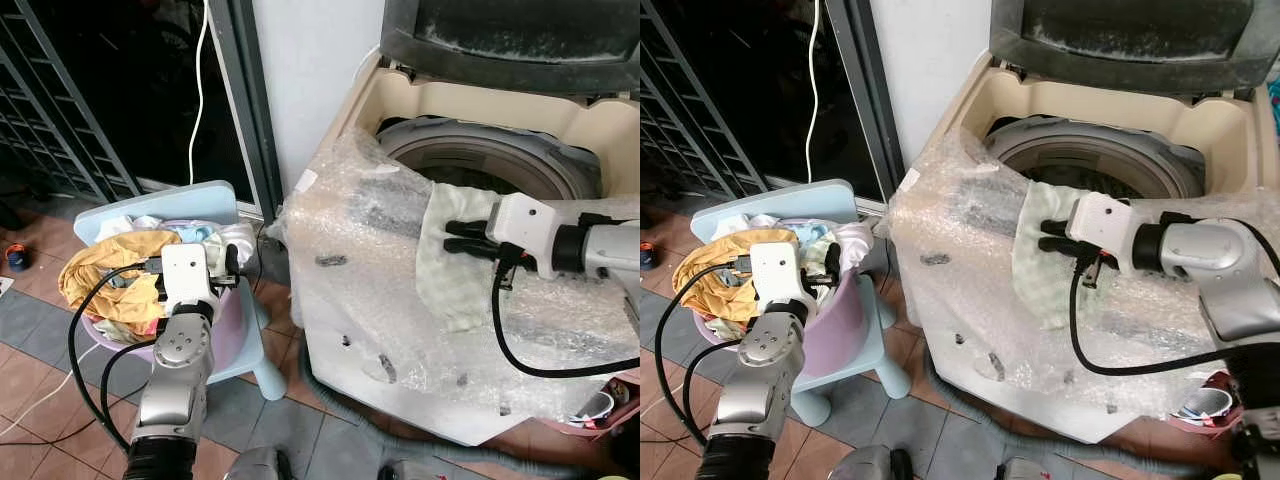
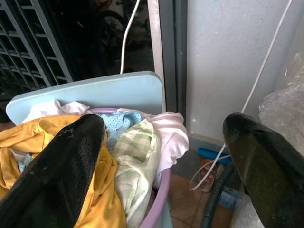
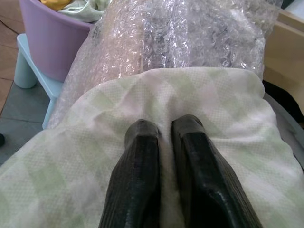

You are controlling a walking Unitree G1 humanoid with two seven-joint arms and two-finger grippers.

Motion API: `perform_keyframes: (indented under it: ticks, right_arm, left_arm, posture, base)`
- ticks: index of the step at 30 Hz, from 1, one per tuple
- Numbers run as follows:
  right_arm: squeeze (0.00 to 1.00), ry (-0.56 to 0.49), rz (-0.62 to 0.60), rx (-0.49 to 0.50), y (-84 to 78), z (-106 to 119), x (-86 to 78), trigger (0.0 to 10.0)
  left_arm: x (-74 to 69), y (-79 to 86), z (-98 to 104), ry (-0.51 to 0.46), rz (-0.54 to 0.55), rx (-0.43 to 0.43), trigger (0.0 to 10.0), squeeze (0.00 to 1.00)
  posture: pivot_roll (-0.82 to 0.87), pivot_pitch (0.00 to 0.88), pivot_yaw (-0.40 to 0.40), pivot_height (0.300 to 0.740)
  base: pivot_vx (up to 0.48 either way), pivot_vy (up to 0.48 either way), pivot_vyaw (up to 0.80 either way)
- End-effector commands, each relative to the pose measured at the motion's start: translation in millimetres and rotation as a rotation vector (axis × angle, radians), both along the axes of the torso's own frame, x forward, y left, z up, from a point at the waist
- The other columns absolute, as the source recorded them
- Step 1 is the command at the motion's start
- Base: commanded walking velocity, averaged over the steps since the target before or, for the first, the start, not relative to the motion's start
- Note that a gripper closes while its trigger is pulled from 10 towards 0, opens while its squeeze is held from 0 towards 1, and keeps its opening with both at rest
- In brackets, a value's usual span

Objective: Clothes washing

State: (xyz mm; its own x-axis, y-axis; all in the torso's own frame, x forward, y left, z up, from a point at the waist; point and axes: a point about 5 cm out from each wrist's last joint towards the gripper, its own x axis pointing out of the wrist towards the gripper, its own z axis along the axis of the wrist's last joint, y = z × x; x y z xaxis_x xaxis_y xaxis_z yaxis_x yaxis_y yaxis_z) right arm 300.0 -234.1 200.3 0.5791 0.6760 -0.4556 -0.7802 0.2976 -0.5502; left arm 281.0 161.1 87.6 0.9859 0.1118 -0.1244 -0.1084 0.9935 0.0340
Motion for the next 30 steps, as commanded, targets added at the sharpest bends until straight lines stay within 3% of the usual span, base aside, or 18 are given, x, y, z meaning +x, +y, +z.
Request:
perform_keyframes:
  ticks: [1,11,12,13,15,16,17,18,19,20,21,23,30]
  right_arm:
    - [0.0,-0.022,0.001,-0.016,3.0,0.1,3.8,0.0]
    - [0.0,-0.224,-0.124,0.114,3.6,26.5,28.6,0.0]
    - [0.0,-0.308,-0.193,0.177,2.4,40.3,38.1,0.0]
    - [0.0,-0.459,-0.313,0.276,-2.0,66.8,51.8,0.0]
    - [0.0,-0.676,-0.436,0.38,-9.0,103.1,58.6,0.0]
    - [0.0,-0.807,-0.545,0.512,-18.3,132.7,59.5,0.0]
    - [0.0,-0.82,-0.551,0.528,-18.1,138.4,59.8,0.0]
    - [0.0,-0.82,-0.528,0.464,-12.0,135.6,61.2,8.5]
    - [0.0,-0.806,-0.503,0.423,-6.6,128.6,62.0,10.0]
    - [0.0,-0.736,-0.449,0.448,2.5,113.8,61.9,10.0]
    - [1.0,-0.711,-0.441,0.482,4.0,109.5,61.3,10.0]
    - [1.0,-0.665,-0.429,0.523,10.0,97.9,61.9,10.0]
    - [1.0,-0.617,-0.367,0.519,36.1,74.5,61.5,10.0]
  left_arm:
    - [-1.4,3.9,-0.3,0.004,0.008,0.004,10.0,0.0]
    - [-1.2,3.7,-0.8,0.005,0.01,0.002,10.0,0.0]
    - [-0.9,3.8,-0.8,0.005,0.01,0.002,10.0,0.0]
    - [-0.7,3.9,-0.8,0.005,0.008,0.003,10.0,0.0]
    - [-0.5,3.9,-0.8,0.005,0.006,0.004,10.0,0.0]
    - [-0.3,4.2,-0.9,0.005,0.004,0.005,10.0,0.0]
    - [-0.2,4.2,-0.8,0.004,0.004,0.006,10.0,0.0]
    - [0.0,4.0,-0.6,0.003,0.005,0.008,10.0,0.0]
    - [0.0,3.9,-0.5,0.002,0.006,0.009,10.0,0.0]
    - [0.0,3.8,-0.4,0.0,0.009,0.009,10.0,0.0]
    - [-0.1,3.7,-0.3,0.0,0.01,0.009,10.0,0.0]
    - [-0.1,3.8,0.4,-0.002,0.014,0.008,10.0,0.0]
    - [4.2,0.9,-0.2,0.001,0.002,0.012,10.0,0.0]
  posture:
    - [-0.06,0.038,0.086,0.74]
    - [-0.06,0.038,0.085,0.74]
    - [-0.06,0.037,0.088,0.74]
    - [-0.06,0.037,0.088,0.74]
    - [-0.05,0.035,0.089,0.74]
    - [-0.06,0.032,0.089,0.74]
    - [-0.06,0.032,0.089,0.74]
    - [-0.05,0.027,0.083,0.74]
    - [-0.05,0.027,0.083,0.74]
    - [-0.05,0.027,0.083,0.74]
    - [-0.05,0.026,0.081,0.74]
    - [-0.05,0.026,0.083,0.74]
    - [-0.07,0.015,0.098,0.74]
  base:
    - [0.0,0.0,0.0]
    - [0.0,0.0,0.0]
    - [0.0,0.0,0.0]
    - [0.0,0.0,0.0]
    - [0.0,0.0,0.0]
    - [0.0,0.0,0.0]
    - [0.0,0.0,0.0]
    - [0.0,0.0,0.0]
    - [0.0,0.0,0.0]
    - [0.0,0.0,0.0]
    - [0.0,0.0,0.0]
    - [0.0,0.0,0.0]
    - [0.0,0.0,0.0]
